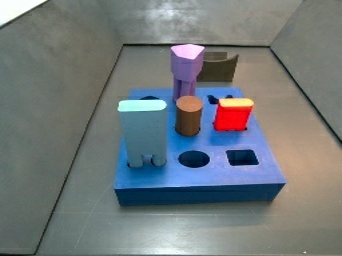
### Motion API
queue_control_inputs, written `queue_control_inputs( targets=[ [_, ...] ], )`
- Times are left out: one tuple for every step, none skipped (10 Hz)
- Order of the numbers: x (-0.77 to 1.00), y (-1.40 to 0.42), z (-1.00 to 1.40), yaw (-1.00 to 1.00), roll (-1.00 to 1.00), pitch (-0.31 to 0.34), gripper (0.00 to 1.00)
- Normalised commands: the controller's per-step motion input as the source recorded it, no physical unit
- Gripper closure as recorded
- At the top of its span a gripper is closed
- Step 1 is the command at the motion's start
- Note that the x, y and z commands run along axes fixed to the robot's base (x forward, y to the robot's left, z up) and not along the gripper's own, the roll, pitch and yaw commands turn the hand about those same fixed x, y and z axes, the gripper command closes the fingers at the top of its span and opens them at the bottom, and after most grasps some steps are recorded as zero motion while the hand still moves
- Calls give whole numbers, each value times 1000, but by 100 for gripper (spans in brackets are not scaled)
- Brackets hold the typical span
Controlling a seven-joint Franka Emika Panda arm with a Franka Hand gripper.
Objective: Pick up the oval object. Move up. Move to above the board. Insert the oval object.
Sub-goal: Move to above the board, then insert the oval object.
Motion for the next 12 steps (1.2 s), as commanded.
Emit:
queue_control_inputs(
  targets=[
    [532,-1000,-41,103,37,145,100],
    [535,-1000,-37,58,32,121,100],
    [551,-1000,-39,30,14,113,100],
    [562,-1000,-38,27,-3,109,100],
    [576,-1000,-33,20,13,98,100],
    [582,-1000,-23,17,7,93,100],
    [603,-1000,-25,14,11,100,100],
    [417,-628,-7,12,30,105,100],
    [267,-352,7,12,48,107,100],
    [157,-201,29,11,48,81,100],
    [0,0,-6,9,0,-24,100],
    [0,-26,0,0,-3,0,100]
  ],
)
